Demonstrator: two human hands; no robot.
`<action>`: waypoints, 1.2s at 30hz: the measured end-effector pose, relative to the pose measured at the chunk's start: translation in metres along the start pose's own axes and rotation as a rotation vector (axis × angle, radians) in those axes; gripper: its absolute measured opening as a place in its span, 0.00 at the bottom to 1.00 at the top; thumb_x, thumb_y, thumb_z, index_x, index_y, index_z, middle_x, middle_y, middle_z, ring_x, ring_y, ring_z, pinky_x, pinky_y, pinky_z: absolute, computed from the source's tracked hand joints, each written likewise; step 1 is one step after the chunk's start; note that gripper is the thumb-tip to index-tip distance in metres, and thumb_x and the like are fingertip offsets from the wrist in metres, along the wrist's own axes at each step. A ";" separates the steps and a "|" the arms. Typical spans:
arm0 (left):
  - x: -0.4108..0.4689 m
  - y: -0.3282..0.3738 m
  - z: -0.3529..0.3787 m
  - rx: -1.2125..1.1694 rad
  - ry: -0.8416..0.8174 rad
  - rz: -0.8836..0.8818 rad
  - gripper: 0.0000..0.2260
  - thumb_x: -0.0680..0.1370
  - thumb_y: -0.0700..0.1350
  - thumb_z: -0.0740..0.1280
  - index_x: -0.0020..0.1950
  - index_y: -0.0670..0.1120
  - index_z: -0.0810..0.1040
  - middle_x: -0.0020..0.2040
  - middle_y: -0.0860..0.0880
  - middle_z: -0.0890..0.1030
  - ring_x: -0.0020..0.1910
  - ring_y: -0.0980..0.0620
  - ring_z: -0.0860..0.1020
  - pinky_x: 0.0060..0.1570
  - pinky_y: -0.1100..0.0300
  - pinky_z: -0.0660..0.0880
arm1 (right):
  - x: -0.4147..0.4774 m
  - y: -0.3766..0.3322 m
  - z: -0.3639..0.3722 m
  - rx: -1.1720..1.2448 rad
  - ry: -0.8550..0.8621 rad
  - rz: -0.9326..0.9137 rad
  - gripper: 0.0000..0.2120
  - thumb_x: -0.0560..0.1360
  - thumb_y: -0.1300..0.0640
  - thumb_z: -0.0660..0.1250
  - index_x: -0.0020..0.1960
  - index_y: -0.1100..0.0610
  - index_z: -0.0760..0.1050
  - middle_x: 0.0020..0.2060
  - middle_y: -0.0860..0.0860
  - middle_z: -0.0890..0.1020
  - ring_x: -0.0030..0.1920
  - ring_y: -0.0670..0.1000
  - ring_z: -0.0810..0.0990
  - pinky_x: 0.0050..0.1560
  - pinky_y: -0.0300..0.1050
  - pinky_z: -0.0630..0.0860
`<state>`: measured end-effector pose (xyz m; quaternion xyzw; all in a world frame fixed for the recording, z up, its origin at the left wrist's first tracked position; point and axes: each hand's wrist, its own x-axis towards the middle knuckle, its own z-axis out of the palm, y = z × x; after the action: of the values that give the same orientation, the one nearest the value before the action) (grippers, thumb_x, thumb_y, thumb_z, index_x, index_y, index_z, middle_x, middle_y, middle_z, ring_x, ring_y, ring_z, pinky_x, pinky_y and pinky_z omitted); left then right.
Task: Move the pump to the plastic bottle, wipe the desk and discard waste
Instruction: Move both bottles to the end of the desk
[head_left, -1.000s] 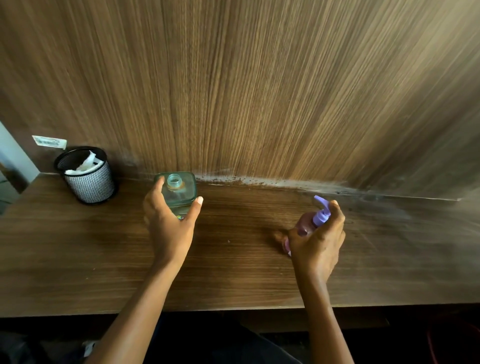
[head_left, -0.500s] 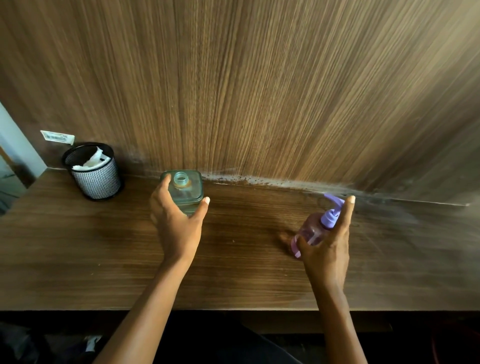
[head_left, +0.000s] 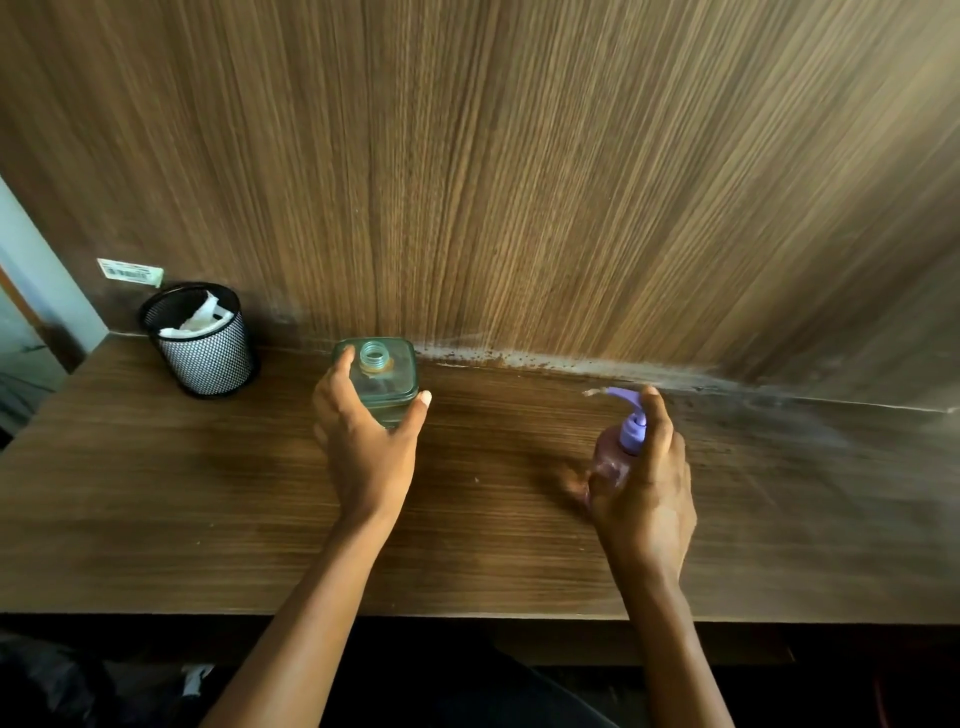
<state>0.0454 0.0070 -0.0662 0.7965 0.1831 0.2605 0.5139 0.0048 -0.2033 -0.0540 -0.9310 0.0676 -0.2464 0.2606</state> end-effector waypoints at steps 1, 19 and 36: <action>0.000 0.000 0.000 0.002 -0.002 0.000 0.36 0.68 0.50 0.74 0.72 0.50 0.60 0.71 0.44 0.64 0.69 0.44 0.63 0.60 0.54 0.65 | 0.000 -0.001 0.001 -0.013 0.000 -0.007 0.48 0.62 0.58 0.79 0.71 0.46 0.52 0.60 0.57 0.73 0.56 0.60 0.74 0.44 0.53 0.73; 0.000 0.001 0.000 -0.001 -0.004 0.010 0.36 0.68 0.49 0.74 0.72 0.49 0.60 0.71 0.43 0.63 0.69 0.43 0.63 0.58 0.56 0.62 | 0.007 0.012 -0.016 0.076 0.060 0.219 0.47 0.65 0.64 0.72 0.73 0.44 0.48 0.64 0.56 0.70 0.60 0.61 0.73 0.47 0.55 0.70; 0.001 -0.002 -0.001 0.023 -0.014 0.018 0.37 0.68 0.50 0.74 0.72 0.50 0.60 0.71 0.43 0.64 0.69 0.43 0.64 0.59 0.55 0.64 | 0.015 0.013 -0.016 -0.058 0.130 0.192 0.28 0.71 0.64 0.64 0.66 0.51 0.57 0.57 0.61 0.73 0.54 0.66 0.74 0.40 0.54 0.70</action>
<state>0.0453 0.0087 -0.0675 0.8059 0.1753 0.2571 0.5036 0.0106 -0.2258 -0.0429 -0.9096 0.1802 -0.2779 0.2509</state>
